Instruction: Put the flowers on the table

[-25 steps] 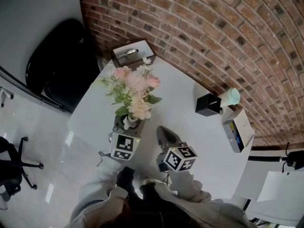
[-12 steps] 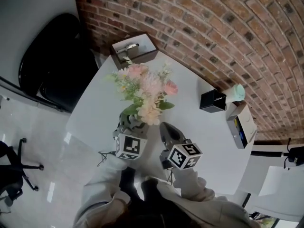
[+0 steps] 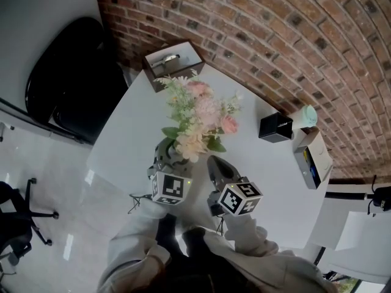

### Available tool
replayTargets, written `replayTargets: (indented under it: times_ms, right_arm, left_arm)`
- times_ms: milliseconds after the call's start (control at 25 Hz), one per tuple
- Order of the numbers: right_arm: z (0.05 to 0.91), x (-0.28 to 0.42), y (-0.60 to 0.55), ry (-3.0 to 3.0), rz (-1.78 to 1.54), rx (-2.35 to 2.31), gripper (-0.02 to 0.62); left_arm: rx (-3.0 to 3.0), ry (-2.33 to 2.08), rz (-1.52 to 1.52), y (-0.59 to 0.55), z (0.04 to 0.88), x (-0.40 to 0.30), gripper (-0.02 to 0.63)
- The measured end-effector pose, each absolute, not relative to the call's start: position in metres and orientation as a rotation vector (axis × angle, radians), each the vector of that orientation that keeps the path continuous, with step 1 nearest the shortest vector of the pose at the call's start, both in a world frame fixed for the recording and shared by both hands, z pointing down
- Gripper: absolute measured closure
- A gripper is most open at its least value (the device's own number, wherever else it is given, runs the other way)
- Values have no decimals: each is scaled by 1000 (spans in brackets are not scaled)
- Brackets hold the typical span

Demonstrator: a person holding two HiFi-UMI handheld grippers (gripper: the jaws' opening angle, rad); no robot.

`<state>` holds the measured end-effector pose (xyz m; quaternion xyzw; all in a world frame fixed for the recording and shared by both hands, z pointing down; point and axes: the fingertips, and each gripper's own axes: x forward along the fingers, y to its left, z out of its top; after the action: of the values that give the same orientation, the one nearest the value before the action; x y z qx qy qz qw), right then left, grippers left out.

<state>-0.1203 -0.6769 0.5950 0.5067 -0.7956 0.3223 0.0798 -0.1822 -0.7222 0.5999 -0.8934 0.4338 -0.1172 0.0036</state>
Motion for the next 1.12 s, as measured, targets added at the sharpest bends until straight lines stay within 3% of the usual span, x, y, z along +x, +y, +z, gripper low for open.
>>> replayTargets:
  times_ms: [640,1120]
  right_arm:
    - [566,-95,-642,-2450,964,1522,595]
    - [508,-67,-561,-2583,915,1494,595]
  left_arm:
    - [-2654,1569,-262,-695,545,-202,368]
    - [-2803,1514,-274,-591,500,-155,370]
